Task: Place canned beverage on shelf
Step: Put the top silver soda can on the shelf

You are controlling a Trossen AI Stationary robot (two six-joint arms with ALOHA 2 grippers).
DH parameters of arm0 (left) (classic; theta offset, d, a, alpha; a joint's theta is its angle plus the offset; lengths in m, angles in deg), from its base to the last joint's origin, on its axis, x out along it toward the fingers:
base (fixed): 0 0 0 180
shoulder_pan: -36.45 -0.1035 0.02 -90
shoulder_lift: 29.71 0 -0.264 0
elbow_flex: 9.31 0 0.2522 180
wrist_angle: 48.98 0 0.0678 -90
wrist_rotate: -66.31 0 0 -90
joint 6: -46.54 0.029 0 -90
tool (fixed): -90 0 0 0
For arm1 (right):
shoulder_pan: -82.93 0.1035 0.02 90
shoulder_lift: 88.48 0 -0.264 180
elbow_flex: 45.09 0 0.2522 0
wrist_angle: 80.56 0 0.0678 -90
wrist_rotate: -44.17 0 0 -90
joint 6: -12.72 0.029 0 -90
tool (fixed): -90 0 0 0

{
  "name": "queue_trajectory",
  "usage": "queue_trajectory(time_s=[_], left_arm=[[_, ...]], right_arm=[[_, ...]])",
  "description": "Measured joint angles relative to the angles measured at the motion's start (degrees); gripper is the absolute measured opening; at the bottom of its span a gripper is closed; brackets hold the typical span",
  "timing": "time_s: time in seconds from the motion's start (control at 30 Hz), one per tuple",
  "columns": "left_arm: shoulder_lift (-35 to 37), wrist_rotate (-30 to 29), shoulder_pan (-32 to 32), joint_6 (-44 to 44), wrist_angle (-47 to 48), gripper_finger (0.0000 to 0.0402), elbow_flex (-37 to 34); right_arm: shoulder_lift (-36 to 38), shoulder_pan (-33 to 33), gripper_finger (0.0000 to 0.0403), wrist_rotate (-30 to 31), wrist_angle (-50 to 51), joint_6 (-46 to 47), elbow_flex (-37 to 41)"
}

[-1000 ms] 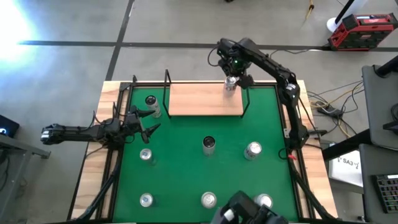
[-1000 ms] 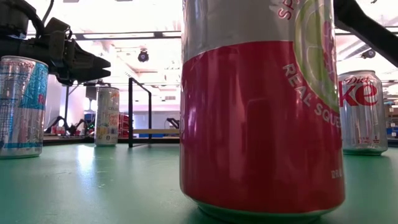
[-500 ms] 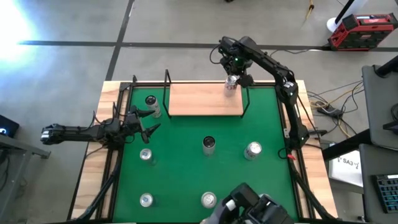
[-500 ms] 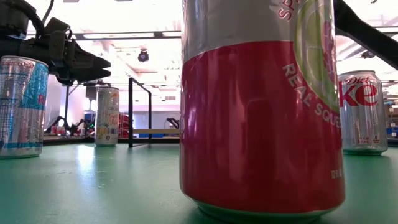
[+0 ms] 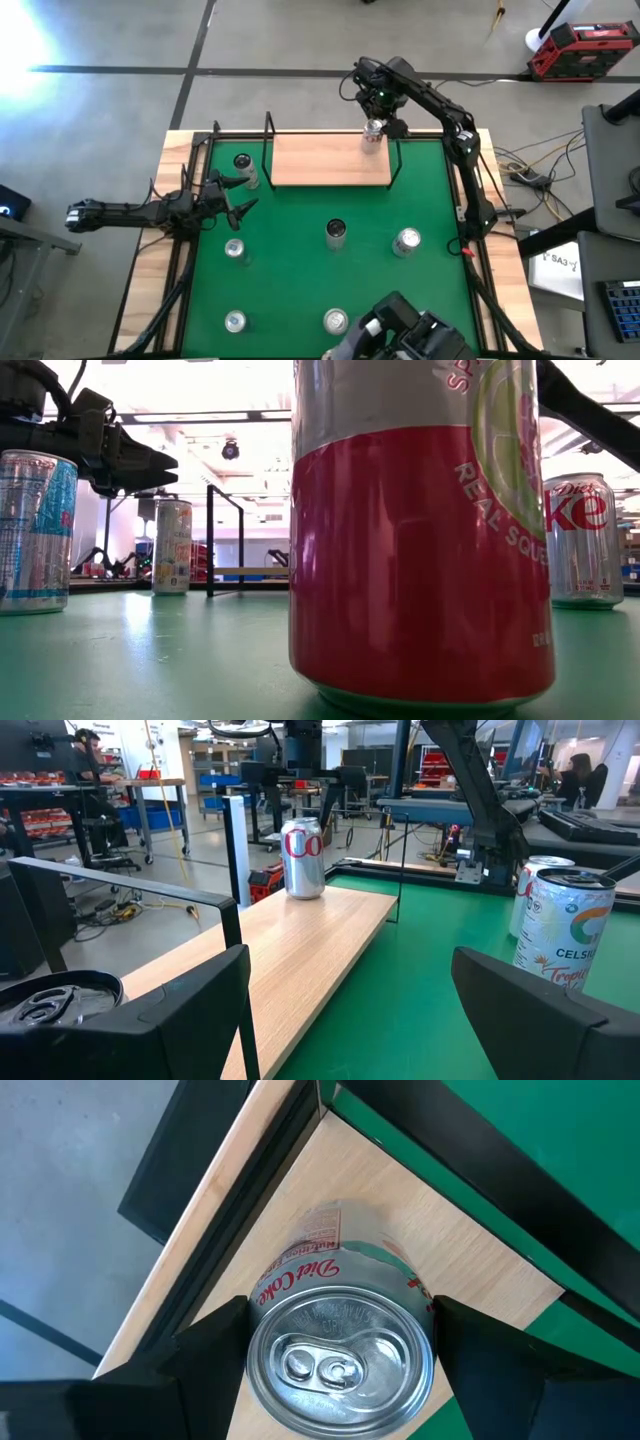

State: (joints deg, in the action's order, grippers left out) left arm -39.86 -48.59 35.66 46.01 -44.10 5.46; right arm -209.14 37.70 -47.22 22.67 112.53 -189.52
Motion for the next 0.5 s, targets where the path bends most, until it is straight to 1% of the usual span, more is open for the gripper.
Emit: queue_trajectory(time_s=[0.23,0.43,0.5], left_arm=[[0.0,0.01,0.0,0.0,0.0,0.0332,-0.01],[0.0,0.01,0.0,0.0,0.0,0.0332,0.0],[0.0,0.01,0.01,0.0,0.0,0.0332,0.01]], right_arm=[[0.02,0.07,0.0288,-0.02,0.13,0.08,0.0],[0.08,0.47,0.033,-0.4,0.65,-0.76,0.02],[0.23,0.73,0.0343,-1.38,0.58,-1.06,0.01]])
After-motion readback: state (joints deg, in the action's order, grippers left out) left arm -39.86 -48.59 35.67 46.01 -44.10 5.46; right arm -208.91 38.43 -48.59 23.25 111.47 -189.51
